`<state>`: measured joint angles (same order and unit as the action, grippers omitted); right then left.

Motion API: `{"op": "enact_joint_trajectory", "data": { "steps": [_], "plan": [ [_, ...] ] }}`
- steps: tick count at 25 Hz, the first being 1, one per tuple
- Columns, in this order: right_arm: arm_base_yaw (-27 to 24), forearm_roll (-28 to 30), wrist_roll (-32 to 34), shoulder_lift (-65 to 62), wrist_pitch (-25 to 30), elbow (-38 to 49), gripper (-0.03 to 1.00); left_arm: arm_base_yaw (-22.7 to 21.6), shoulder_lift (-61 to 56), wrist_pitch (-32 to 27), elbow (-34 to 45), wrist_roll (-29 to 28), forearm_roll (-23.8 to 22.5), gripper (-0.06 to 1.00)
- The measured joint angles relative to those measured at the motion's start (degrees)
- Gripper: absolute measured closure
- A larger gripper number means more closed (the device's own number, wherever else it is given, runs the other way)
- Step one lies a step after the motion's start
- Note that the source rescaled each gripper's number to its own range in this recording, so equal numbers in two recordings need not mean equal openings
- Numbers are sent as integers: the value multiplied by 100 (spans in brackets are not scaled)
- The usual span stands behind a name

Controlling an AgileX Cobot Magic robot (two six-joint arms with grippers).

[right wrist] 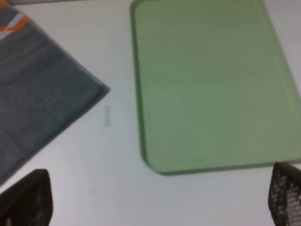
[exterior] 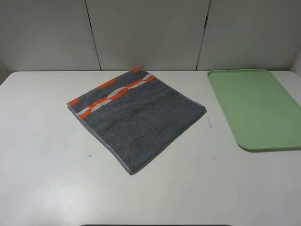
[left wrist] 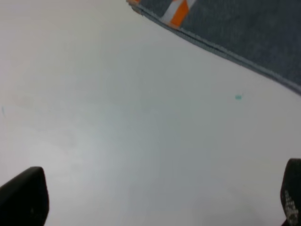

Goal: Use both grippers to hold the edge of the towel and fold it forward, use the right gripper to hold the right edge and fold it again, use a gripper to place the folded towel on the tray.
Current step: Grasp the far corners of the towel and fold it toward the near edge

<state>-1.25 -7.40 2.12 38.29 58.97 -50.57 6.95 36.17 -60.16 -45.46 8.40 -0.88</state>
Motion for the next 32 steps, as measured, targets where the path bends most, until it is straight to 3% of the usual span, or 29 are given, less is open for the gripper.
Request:
{"op": "enact_joint_trajectory", "data": {
  "steps": [7, 17, 21, 26, 32],
  "plan": [
    [0, -572, 36, 1616, 115, -972, -3, 937, 1292, 135, -405, 51, -39, -4],
    [38, -623, 799, 3361, 602, -2466, -3, 2128, 3030, 664, -670, 15, -5, -4],
    [679, -324, 1303, 3893, 627, -2765, -3, 2555, 3564, 1018, -674, -58, 1, -4],
    [1730, 615, 2472, 4691, 782, -3164, -3, 2984, 4178, 1396, -674, -71, 334, -4],
    [2134, 868, 3155, 5452, 935, -3659, -3, 3522, 4868, 1875, -682, -82, 533, -3]
  ]
}}
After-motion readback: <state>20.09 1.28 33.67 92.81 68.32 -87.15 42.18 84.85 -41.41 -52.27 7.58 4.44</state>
